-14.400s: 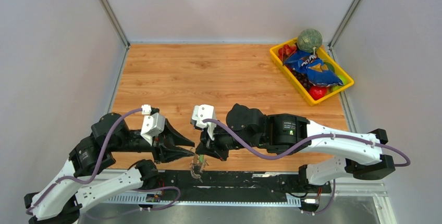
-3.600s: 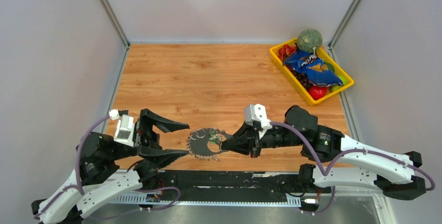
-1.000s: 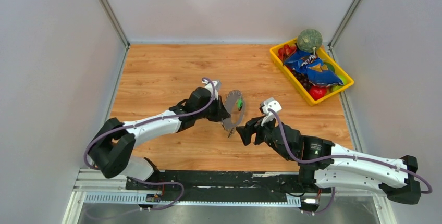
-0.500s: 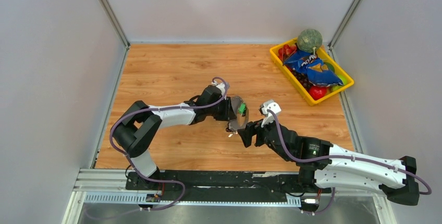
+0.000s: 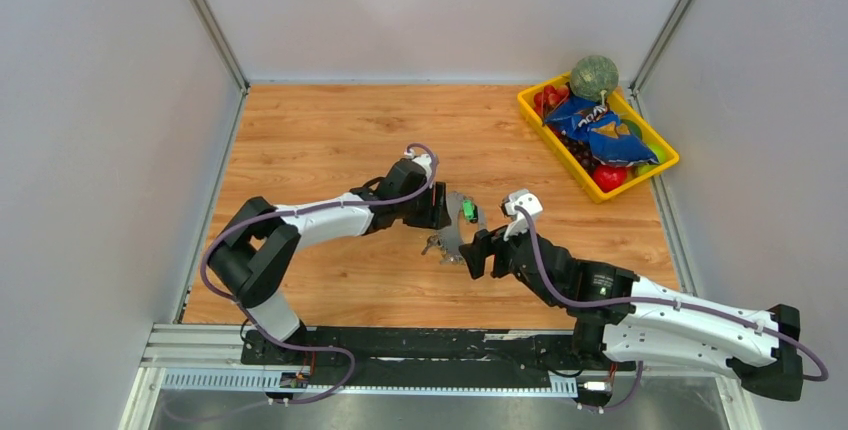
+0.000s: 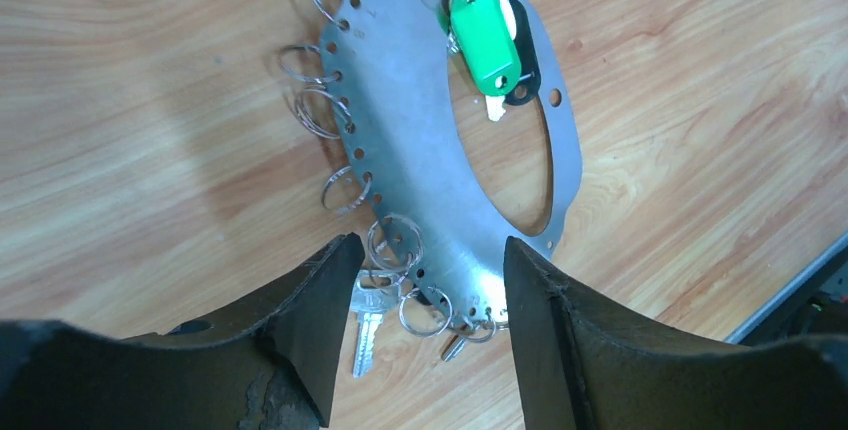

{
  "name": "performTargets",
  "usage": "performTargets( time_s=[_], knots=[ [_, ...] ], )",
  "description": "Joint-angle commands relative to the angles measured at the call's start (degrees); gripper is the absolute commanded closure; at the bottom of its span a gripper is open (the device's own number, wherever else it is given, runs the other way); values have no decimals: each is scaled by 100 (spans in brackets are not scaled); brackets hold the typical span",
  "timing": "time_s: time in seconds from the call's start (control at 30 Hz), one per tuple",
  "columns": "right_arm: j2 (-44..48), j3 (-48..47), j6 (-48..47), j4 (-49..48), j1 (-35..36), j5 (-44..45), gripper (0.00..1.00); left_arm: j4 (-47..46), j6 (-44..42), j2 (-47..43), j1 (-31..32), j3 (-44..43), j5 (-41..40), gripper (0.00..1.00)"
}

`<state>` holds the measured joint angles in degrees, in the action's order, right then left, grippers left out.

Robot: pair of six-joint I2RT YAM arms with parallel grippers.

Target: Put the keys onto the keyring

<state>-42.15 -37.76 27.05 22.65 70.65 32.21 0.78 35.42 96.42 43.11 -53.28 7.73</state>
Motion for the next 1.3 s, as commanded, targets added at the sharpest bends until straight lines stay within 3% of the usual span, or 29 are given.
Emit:
performTargets(
  time_s=[0.0, 0.27, 0.6, 0.8, 1.0, 1.27],
  knots=[
    [60, 34, 174, -27, -154, -53, 19, 550, -480, -619, -38, -368, -606, 35],
    [-320, 73, 425, -45, -941, -532, 17, 1317, -997, -2044, -94, -494, -1741, 33],
    [-1638, 49, 443, -1089, -1924, -1341, 23, 1371, -1106, -3887, -88, 456, -1835, 15],
    [-2875, -147, 514, -1720, -2210, -1519, 45, 1423, -985, -4339, -90, 902, -1589, 10],
    [-3753, -398, 630, -2002, -2376, -1370, 97, 1410, -1001, -4621, -84, 1146, -1376, 8],
    [-4675, -661, 725, -2210, -2497, -1322, 100, 1442, -994, -4996, -87, 1348, -1326, 7]
  ],
)
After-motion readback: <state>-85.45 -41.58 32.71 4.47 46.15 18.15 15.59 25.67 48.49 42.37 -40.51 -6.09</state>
